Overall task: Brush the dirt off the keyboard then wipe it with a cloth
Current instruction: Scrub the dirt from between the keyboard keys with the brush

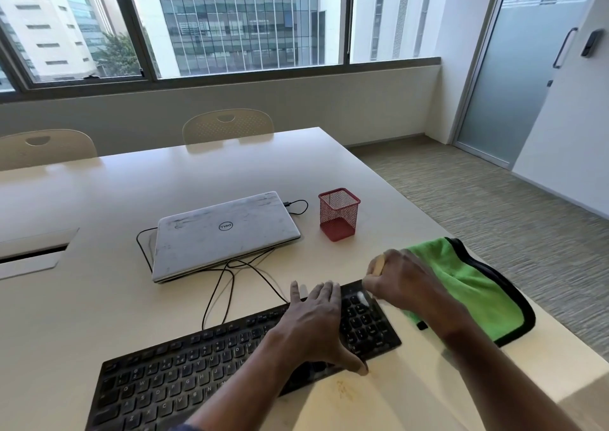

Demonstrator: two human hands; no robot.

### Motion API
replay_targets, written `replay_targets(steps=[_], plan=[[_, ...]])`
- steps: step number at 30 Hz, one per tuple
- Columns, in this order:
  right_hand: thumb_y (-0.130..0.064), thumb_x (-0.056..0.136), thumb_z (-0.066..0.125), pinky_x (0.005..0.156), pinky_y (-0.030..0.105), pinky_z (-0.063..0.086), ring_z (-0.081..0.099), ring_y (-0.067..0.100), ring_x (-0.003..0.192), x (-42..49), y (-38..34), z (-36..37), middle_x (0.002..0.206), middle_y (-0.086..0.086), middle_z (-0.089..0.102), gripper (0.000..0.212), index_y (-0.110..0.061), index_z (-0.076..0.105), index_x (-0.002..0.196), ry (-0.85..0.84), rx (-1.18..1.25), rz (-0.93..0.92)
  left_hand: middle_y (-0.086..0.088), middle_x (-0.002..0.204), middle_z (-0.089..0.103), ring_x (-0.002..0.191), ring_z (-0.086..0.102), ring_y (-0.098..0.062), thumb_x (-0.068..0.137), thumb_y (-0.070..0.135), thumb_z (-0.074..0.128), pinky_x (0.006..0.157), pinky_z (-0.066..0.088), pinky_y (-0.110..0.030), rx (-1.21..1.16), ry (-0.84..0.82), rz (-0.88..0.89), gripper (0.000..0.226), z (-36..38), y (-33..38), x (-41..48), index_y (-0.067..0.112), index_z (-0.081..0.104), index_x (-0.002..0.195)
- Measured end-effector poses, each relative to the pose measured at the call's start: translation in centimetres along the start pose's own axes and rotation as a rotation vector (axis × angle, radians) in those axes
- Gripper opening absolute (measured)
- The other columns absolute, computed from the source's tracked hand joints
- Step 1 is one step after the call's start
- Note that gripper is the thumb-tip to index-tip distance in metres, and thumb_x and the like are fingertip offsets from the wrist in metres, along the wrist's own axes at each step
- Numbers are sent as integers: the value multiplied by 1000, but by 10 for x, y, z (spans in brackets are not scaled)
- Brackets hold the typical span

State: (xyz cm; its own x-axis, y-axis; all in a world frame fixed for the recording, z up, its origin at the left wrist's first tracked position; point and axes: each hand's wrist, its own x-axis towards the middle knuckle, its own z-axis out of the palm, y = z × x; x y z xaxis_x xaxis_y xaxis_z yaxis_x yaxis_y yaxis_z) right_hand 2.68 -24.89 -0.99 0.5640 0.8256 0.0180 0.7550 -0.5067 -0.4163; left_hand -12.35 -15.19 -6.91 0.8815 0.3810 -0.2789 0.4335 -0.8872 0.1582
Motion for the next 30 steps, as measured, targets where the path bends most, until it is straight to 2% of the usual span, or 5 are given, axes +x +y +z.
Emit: replay_targets(steps=[8, 13, 22, 26, 30], plan=[[-40, 81, 67, 65, 26, 52, 66, 14, 74, -2, -3, 1, 79, -8, 74, 14, -30, 77, 83, 26, 21, -67, -14, 170, -3, 157, -3, -26, 67, 83, 71, 120, -12, -65, 1, 1, 5, 146, 0, 0, 0, 3, -9, 159], [-34, 76, 66, 49, 23, 35, 49, 7, 50, -9, -3, -10, 53, -8, 55, 27, -20, 57, 54, -124, -90, -82, -14, 170, -2, 157, -2, -26, 66, 84, 70, 119, -14, -64, 2, 6, 7, 146, 1, -2, 1, 3, -8, 160], [-31, 77, 66, 48, 22, 35, 48, 11, 48, -26, 2, -15, 50, -5, 53, 29, -16, 56, 54, -191, -91, -86, -14, 170, -4, 157, -3, -26, 67, 83, 70, 119, -14, -65, 2, -3, 11, 146, -1, -2, 1, 2, -9, 159], [-33, 78, 63, 51, 20, 43, 59, 9, 53, -26, 5, -10, 57, -5, 64, 20, -18, 70, 67, -34, -34, -151, -14, 170, -3, 157, -3, -26, 68, 83, 70, 120, -12, -65, -5, 1, 14, 145, 1, -3, 1, 2, -8, 160], [-31, 77, 63, 53, 27, 47, 55, 10, 49, -32, 11, -16, 59, -2, 67, 23, -11, 70, 68, -247, 5, -114, -15, 170, -3, 157, -2, -27, 67, 83, 70, 120, -11, -65, 2, 4, 18, 147, 0, -3, 1, 1, -9, 159]])
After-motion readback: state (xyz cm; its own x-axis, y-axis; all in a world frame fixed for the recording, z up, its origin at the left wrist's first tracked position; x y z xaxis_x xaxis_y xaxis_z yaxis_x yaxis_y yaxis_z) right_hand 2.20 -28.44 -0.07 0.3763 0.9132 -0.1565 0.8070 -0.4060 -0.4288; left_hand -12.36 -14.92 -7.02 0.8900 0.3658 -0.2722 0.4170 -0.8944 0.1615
